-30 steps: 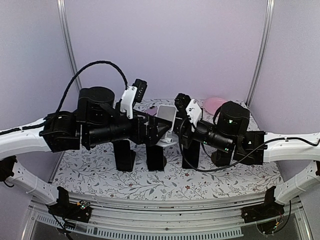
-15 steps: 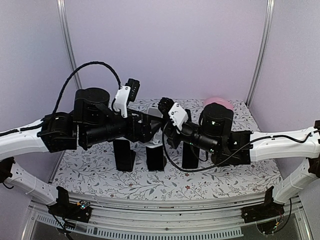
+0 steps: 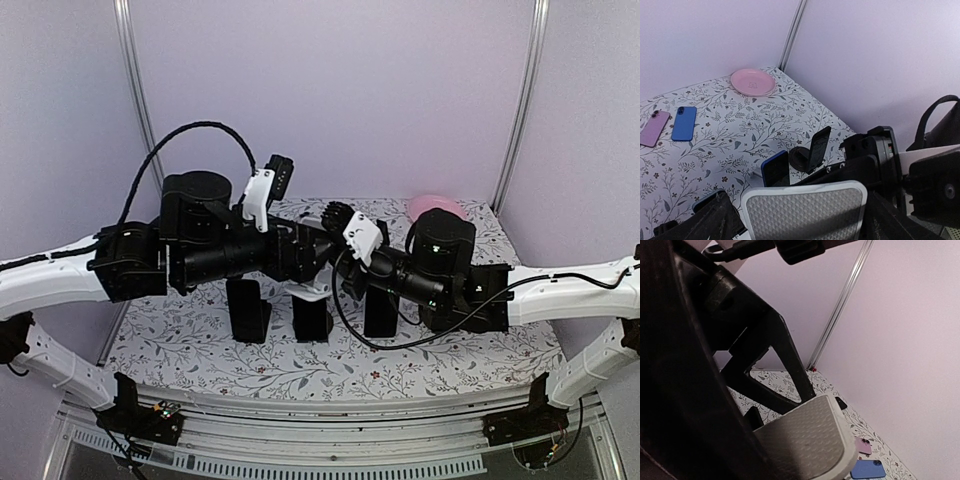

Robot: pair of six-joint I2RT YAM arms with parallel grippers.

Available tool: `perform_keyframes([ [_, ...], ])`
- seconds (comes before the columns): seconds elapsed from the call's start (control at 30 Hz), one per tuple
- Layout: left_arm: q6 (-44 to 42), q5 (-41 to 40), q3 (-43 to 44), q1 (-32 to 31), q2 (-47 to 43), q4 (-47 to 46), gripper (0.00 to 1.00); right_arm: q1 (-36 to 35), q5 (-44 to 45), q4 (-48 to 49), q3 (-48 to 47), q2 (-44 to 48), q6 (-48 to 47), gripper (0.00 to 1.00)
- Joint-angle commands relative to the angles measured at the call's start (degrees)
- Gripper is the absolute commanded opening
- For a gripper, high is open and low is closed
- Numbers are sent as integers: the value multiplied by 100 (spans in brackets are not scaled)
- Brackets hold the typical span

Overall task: Place the phone on the phone stand
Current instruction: Pass from the right arm to the left

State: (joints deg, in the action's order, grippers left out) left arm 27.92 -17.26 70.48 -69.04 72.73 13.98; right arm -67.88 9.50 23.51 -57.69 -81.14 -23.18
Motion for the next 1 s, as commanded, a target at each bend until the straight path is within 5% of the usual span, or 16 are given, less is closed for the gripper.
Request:
perform_keyframes([
  [0.0,-7,0,219,136,138,13,91,-37,-123,308,110,281,40,2],
  [0.27,60,461,156,474,121,0,78,-33,-137,403,148,333,-26,2],
  [0.57,244,1239,-152,700,13,-326,87,-33,-215,610,242,343,-73,2],
  [0.97,230,1180,-344,861,-202,-350,61,-33,-163,335,126,278,-102,2],
])
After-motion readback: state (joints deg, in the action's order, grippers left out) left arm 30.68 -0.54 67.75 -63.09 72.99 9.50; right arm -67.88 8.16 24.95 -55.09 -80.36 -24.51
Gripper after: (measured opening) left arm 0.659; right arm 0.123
